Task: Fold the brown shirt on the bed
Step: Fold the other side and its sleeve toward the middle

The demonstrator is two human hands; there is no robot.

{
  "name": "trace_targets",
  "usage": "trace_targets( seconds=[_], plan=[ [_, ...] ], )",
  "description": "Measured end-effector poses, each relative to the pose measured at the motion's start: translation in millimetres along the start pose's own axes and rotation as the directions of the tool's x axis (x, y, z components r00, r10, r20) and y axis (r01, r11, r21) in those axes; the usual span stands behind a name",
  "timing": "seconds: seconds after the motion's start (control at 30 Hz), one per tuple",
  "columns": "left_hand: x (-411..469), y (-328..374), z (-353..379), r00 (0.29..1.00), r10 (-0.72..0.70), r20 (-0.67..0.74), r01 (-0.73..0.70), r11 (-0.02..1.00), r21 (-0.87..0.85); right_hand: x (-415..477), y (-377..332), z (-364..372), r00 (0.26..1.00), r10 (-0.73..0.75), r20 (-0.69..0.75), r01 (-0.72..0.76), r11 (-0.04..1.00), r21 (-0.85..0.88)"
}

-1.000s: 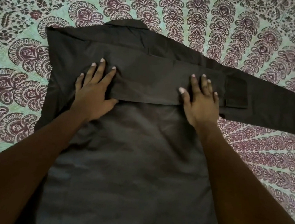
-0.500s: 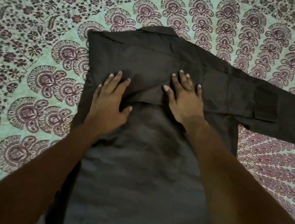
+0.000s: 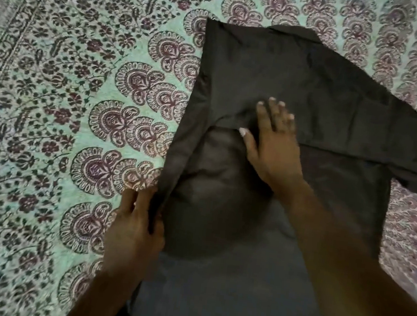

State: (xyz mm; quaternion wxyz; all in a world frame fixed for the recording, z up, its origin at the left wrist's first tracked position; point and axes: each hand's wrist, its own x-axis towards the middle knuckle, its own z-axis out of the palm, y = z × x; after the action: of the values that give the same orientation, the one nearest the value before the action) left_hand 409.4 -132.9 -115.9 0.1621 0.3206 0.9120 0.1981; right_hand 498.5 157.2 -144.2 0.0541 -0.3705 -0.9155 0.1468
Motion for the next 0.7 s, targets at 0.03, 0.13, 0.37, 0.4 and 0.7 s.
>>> trace_targets(
  seconds=[0.03,0.13,0.37,0.4,0.7],
  plan=[
    [-11,-3,-3,1.000,0.010,0.020,-0.010,1.000,0.024,-10,-13,5,0.996,-0.091,0.000,0.091,0.996,0.019],
    [-48,-20,-9,0.978,-0.110,0.176,0.099,0.992,0.072,-52,-51,27,0.953,-0.291,0.084,0.285,0.956,0.073],
    [-132,-54,-9,0.948,0.035,0.315,-0.089,0.983,0.159,-156,-137,46,0.997,0.045,0.064,-0.062,0.951,0.302],
    [-139,-58,-10,0.939,0.010,0.343,-0.061,0.988,0.139,-171,-151,45,0.996,0.076,0.054,-0.090,0.926,0.366],
    [-198,-92,-22,0.957,-0.202,0.209,0.259,0.919,-0.298,-246,-205,54,0.672,0.491,0.554,-0.717,0.248,0.651]
  ],
)
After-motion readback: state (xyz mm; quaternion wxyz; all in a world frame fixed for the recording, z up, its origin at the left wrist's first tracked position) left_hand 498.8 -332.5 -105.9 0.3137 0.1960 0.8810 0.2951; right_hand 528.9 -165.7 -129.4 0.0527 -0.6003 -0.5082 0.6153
